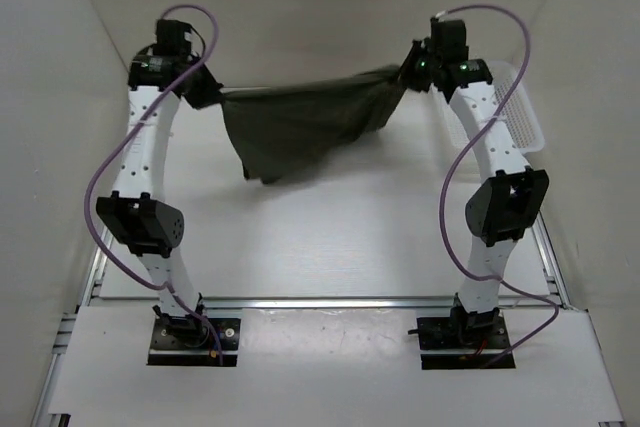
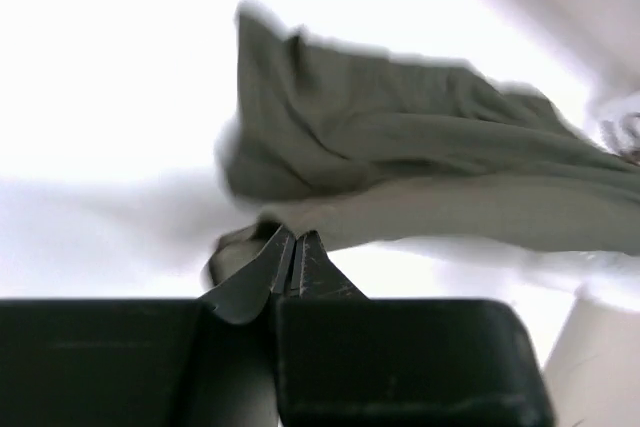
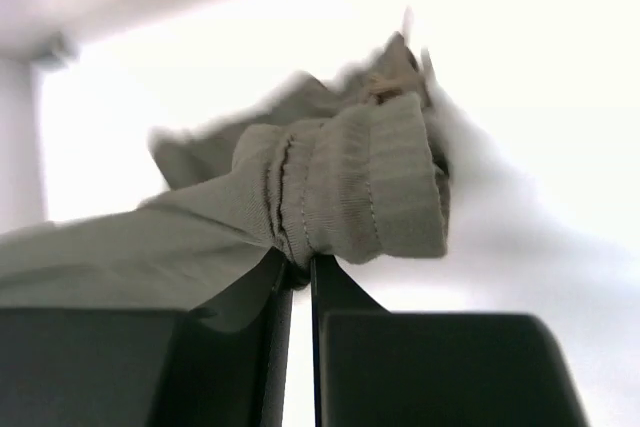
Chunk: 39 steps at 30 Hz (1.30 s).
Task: Fold and stack the shorts
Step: Flatten the shorts out
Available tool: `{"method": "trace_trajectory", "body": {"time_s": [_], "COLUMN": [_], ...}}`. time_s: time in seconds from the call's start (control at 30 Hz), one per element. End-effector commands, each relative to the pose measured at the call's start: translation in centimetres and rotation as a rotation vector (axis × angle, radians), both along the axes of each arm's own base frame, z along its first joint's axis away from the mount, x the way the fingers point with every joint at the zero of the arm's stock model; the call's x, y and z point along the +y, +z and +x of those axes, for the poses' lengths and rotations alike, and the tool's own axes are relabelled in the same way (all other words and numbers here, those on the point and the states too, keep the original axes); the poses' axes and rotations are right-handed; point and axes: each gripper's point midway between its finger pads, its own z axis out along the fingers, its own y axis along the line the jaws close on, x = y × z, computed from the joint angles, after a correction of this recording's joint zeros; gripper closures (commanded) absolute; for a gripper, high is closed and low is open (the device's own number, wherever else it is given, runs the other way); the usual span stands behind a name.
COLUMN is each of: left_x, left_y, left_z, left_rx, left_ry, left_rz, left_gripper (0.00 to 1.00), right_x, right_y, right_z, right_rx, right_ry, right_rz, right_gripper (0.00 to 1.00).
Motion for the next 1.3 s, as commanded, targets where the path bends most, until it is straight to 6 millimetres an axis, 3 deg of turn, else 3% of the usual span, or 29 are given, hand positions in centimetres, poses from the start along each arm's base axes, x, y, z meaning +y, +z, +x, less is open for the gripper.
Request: {"method": "trace_trajectory", "body": {"time_s": [0.0,0.03,0.1,0.13,0.17,0.2,0.23,0.27,0.3,0.33,0.37,0.4,0.43,0.47,0.5,0.53,0.57,0.67,0.7,0.77,0.8,0.87,0.9,0.93,1.0,1.03,1.13,1.2,1.27], "left_x": [2.5,3.4,4.1,4.2,4.2,3.9,3.9,3.1,2.7,1.5,1.1,1.1,1.1,0.8,0.9,1.1,1.4,2.0,2.4,2.4,2.5,2.5,2.5,2.5,1.6,0.3,-1.7,-1.8,-1.4], "left_y": [6.8,8.4,8.9,8.5,7.7,6.6,3.6,2.1,0.1,-4.6,-7.0,-9.3,-11.3,-14.8,-15.9,-16.5,-16.5,-14.6,-14.0,-13.1,-13.0,-13.9,-15.2,-16.3,-19.1,-19.8,-22.9,-23.7,-24.3], "left_z": [-0.5,-0.8,-1.4,-2.4,-3.1,-4.0,-5.6,-6.2,-7.1,-9.6,-10.5,-11.0,-11.9,-13.3,-13.6,-13.5,-13.5,-13.5,-13.5,-14.0,-14.5,-15.7,-17.0,-17.8,-20.2,-20.2,-22.3,-21.7,-21.4], "left_rx": [-0.152,-0.202,-0.227,-0.236,-0.224,-0.190,-0.122,-0.102,-0.064,0.045,0.092,0.133,0.182,0.292,0.330,0.347,0.359,0.310,0.294,0.277,0.287,0.325,0.365,0.403,0.469,0.465,0.562,0.551,0.565], "left_ry": [0.002,0.013,0.021,0.008,0.008,0.002,0.004,-0.019,-0.030,-0.068,-0.079,-0.071,-0.069,-0.075,-0.073,-0.075,-0.066,-0.046,-0.036,-0.036,-0.024,-0.004,0.017,0.029,0.034,0.011,0.003,0.010,0.024], "left_rz": [-0.012,-0.029,-0.043,-0.048,-0.048,-0.056,-0.058,-0.069,-0.071,-0.066,-0.066,-0.071,-0.071,-0.068,-0.068,-0.054,-0.039,-0.006,0.009,0.009,0.012,0.001,-0.009,-0.013,-0.073,-0.144,-0.271,-0.277,-0.254], "left_gripper": [0.89,0.89,0.89,0.89,0.89,0.89,0.89,0.89,0.89,0.89,0.89,0.80,0.73,0.70,0.67,0.53,0.49,0.48,0.48,0.61,0.67,0.76,0.77,0.77,0.65,0.50,0.31,0.21,0.18], "right_x": [-1.7,-2.0,-2.6,-3.2,-3.2,-2.9,-3.5,-3.0,-3.1,-3.5,-2.9,-3.1,-3.2,-3.3,-3.6,-4.1,-5.0,-6.5,-6.9,-7.6,-8.0,-7.5,-6.8,-6.6,-5.7,-5.1,-4.2,-4.2,-4.0], "right_y": [7.6,9.4,7.9,8.9,5.0,4.1,4.3,2.8,-2.0,-2.1,-3.6,-7.3,-8.1,-9.6,-10.8,-10.9,-11.0,-9.1,-7.6,-7.1,-6.6,-8.2,-8.5,-10.8,-12.5,-14.7,-15.8,-16.9,-17.6], "right_z": [-1.1,-2.1,-3.4,-4.9,-6.3,-7.2,-8.9,-10.1,-12.3,-13.3,-14.6,-16.8,-17.6,-18.6,-19.7,-20.2,-20.4,-21.2,-21.4,-22.3,-22.7,-24.3,-25.3,-26.8,-28.6,-30.5,-32.0,-33.0,-33.2], "right_rx": [-0.131,-0.172,-0.146,-0.174,-0.088,-0.089,-0.101,-0.079,0.023,0.016,0.045,0.136,0.148,0.193,0.231,0.250,0.254,0.225,0.180,0.166,0.143,0.187,0.212,0.281,0.340,0.411,0.434,0.458,0.464], "right_ry": [0.024,0.032,0.024,0.021,0.026,0.033,0.025,0.027,0.036,0.001,0.013,0.018,-0.003,-0.009,-0.015,-0.035,-0.064,-0.105,-0.122,-0.128,-0.139,-0.106,-0.079,-0.062,-0.051,-0.023,-0.034,-0.054,-0.061], "right_rz": [-0.036,-0.043,-0.067,-0.075,-0.100,-0.105,-0.108,-0.117,-0.134,-0.106,-0.102,-0.119,-0.118,-0.131,-0.136,-0.151,-0.184,-0.230,-0.226,-0.239,-0.228,-0.202,-0.144,-0.130,-0.057,-0.020,0.081,0.113,0.133], "right_gripper": [1.00,1.00,1.00,1.00,1.00,1.00,1.00,1.00,0.98,0.93,0.63,0.40,0.25,0.15,0.14,0.14,0.14,0.14,0.19,0.25,0.36,0.45,0.56,0.61,0.71,0.74,0.75,0.70,0.55]}}
